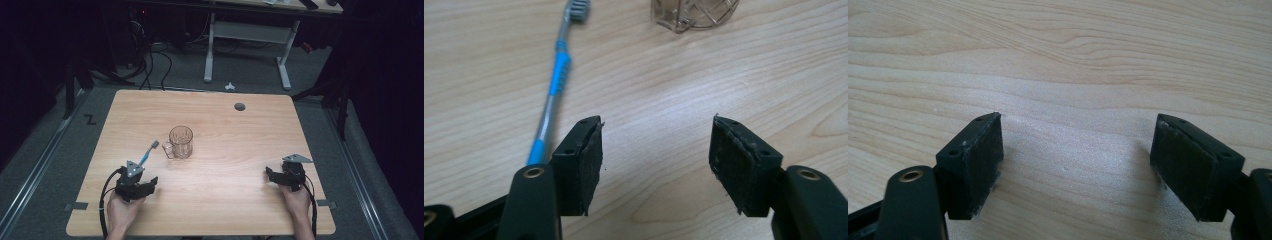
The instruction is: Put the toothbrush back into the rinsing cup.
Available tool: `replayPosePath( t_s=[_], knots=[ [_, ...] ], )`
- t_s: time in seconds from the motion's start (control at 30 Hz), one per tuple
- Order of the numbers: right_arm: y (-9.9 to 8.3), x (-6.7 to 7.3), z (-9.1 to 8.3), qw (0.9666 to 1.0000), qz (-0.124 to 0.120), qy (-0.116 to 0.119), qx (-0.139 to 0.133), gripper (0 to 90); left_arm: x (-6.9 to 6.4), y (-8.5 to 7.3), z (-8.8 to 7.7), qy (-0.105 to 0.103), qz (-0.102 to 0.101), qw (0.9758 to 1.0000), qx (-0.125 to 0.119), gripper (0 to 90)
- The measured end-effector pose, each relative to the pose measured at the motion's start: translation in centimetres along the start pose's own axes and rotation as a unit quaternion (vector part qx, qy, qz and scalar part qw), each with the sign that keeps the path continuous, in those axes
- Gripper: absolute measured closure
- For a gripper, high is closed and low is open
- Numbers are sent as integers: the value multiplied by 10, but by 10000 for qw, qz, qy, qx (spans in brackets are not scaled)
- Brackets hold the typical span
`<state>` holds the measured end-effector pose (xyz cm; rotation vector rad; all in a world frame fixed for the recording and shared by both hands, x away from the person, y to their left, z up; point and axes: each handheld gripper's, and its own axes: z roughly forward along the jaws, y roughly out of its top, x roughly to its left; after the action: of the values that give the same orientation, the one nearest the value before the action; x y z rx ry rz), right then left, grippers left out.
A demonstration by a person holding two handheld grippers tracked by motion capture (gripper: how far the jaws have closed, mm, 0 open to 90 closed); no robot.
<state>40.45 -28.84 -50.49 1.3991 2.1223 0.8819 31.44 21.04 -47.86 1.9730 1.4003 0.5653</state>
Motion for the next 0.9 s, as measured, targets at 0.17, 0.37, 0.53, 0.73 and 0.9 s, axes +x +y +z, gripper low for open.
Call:
replayPosePath(
  t_s=[0.17,0.37,0.53,0.73,0.9],
  knots=[
    [0,0,0,10000,1,0,0,214,7,3,-5,61,-25,10000,56,389],
    [0,0,0,10000,0,0,0,214,15,2,-8,122,-58,9999,34,420],
    [0,0,0,10000,-4,-2,0,214,22,5,-8,145,-114,9996,223,389],
    [0,0,0,10000,-3,2,0,214,32,11,-8,133,-185,9993,281,391],
    [0,0,0,10000,-6,1,0,214,38,18,-11,187,-122,9993,315,403]
  ],
)
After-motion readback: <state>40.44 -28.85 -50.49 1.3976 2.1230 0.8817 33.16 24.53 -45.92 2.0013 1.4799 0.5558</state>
